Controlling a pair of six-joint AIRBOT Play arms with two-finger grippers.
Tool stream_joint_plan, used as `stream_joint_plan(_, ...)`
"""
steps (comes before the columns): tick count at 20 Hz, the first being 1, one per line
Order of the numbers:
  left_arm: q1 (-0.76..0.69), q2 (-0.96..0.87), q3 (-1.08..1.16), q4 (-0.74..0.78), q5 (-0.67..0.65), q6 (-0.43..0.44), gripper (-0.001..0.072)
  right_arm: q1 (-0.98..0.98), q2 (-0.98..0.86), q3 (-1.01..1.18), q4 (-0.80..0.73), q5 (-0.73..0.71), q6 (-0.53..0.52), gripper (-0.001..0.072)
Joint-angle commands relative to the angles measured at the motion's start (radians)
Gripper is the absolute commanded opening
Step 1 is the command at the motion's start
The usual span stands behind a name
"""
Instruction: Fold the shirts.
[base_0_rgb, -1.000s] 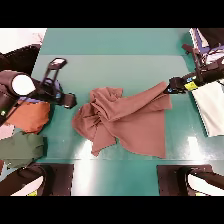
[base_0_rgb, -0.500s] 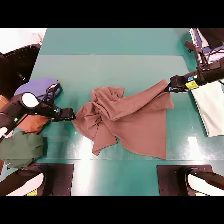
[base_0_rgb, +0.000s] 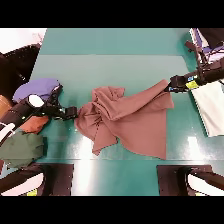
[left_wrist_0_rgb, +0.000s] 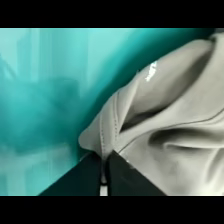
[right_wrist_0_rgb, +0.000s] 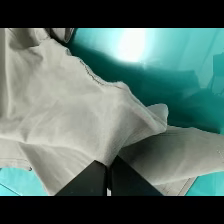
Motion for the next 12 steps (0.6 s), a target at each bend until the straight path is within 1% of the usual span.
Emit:
stream_joint_plan(1, 0.000, 0.032, 0.117, 0.039, -0.060, 0.000, 0.0026, -0.024, 0.040, 0.002, -0.002, 0.002, -0.010, 0.0014)
stream_joint_plan(3, 0.001, 0.119, 0.253, 0.103, -0.108, -0.004, 0.0026, -0.066, 0.101, 0.042, -0.002, 0.027, -0.011, 0.0014)
stream_joint_plan(5, 0.001, 0.233, 0.416, 0.154, -0.140, -0.004, 0.0027, -0.105, 0.163, 0.138, -0.002, 0.055, -0.017, 0.0014)
stream_joint_plan(8, 0.001, 0.377, 0.635, 0.162, -0.165, -0.004, 0.0027, -0.137, 0.236, 0.310, -0.002, 0.057, -0.016, 0.0014)
stream_joint_plan(12, 0.001, 0.500, 0.856, 0.162, -0.204, -0.023, 0.0027, -0.149, 0.292, 0.503, -0.011, 0.073, -0.016, 0.0014)
